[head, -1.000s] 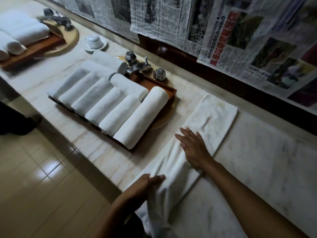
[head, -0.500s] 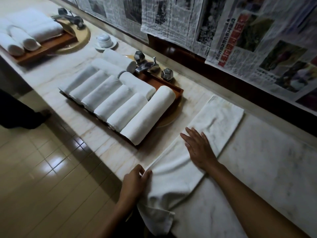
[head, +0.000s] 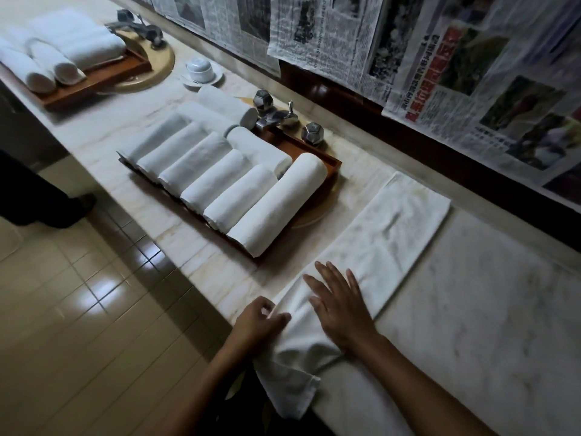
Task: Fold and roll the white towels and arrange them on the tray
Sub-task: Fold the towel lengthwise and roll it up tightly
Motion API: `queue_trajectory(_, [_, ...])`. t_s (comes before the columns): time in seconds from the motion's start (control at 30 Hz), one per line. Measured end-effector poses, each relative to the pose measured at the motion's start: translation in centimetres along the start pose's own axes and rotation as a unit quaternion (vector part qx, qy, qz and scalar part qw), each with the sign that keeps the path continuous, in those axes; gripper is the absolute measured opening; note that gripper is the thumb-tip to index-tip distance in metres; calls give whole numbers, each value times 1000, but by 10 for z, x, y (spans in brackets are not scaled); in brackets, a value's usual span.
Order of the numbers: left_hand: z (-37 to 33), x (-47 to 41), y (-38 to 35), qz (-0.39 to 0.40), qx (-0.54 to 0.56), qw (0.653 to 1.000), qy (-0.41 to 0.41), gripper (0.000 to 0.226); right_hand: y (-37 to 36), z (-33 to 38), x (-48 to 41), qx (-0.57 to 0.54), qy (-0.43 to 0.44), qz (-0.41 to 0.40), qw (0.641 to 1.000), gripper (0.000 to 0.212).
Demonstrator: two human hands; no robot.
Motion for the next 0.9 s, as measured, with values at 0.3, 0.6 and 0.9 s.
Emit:
queue_trajectory(0.3, [27,37,-10,92,-1,987,-129,38,5,-2,-4,13,-2,-13,1000,45])
queue_trajectory(0.6, [124,25,-2,-1,-43,998,-52,29,8,0,-5,11,-3,-16,1000,47])
queue_trajectory(0.9, [185,68,14,23,249,968,23,25,7,1,-4,8,-14,-13,1000,47])
Point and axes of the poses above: each hand's wrist, its own x-axis away from the middle knuckle, its own y-axis out of the back of the hand, z = x × y, the point moved 8 cm from there along -x, towards the middle knuckle, and after that the axes turned 14 degrees about -x, right-handed, at the moved point
